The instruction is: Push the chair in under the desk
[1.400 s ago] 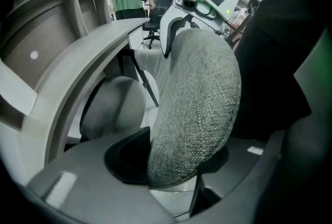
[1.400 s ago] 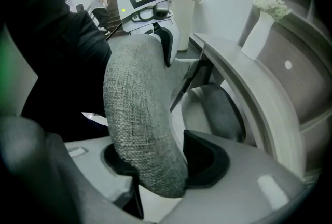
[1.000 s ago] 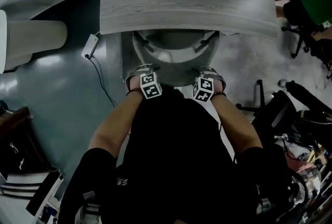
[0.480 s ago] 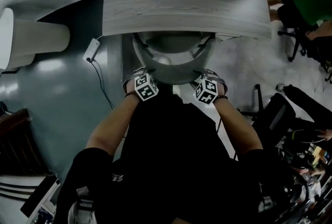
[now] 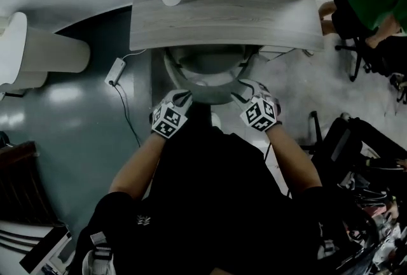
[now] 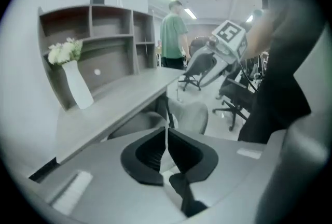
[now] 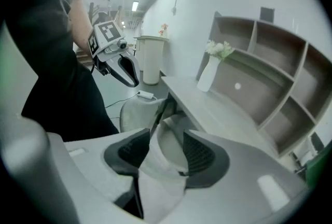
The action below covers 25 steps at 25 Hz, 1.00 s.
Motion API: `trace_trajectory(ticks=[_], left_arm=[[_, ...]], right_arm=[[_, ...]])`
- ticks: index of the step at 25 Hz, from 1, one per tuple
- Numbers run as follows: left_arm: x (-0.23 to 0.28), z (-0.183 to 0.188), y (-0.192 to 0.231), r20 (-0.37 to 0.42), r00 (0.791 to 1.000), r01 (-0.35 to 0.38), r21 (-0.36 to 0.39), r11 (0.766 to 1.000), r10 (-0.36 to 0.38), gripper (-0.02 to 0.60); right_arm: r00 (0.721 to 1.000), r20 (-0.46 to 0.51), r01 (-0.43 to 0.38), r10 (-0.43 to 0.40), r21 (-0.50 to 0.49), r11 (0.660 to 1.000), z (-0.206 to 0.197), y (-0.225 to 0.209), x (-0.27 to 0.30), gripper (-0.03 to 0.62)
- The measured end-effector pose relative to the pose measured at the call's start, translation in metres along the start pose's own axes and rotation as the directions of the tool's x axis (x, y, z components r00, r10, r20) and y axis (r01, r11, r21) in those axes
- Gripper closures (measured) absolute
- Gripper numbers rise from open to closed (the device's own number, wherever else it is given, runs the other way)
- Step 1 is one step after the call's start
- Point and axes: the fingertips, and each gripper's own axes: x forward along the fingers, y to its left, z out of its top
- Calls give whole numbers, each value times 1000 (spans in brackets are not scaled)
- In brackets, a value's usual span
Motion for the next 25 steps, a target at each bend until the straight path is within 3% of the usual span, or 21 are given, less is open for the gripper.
trace_trajectory(ticks=[3, 8, 11, 13, 14, 25], left_arm=[[-26, 43, 20, 167, 982, -83, -62, 995, 92, 575], [-68, 98, 62, 376, 905, -111, -240, 964, 198, 577], [-84, 120, 73, 450, 867, -103, -255, 961, 213, 576], [-91, 130, 74, 482, 849, -113, -231, 966, 215, 575], [-93, 132, 74, 489, 845, -121, -223, 967, 218, 575], [-94, 117, 91, 450, 851, -199, -201, 959, 271, 575]], right_arm=[[991, 110, 77, -81, 40, 996, 26, -17, -19, 402], [937, 303, 86, -172, 278, 957, 66, -47, -52, 430], [900, 361, 103, -245, 370, 923, 76, -63, -67, 457], [876, 384, 114, -293, 426, 898, 81, -73, -75, 544], [868, 384, 126, -314, 442, 888, 81, -77, -78, 592], [845, 354, 179, -402, 520, 835, 80, -103, -76, 592]])
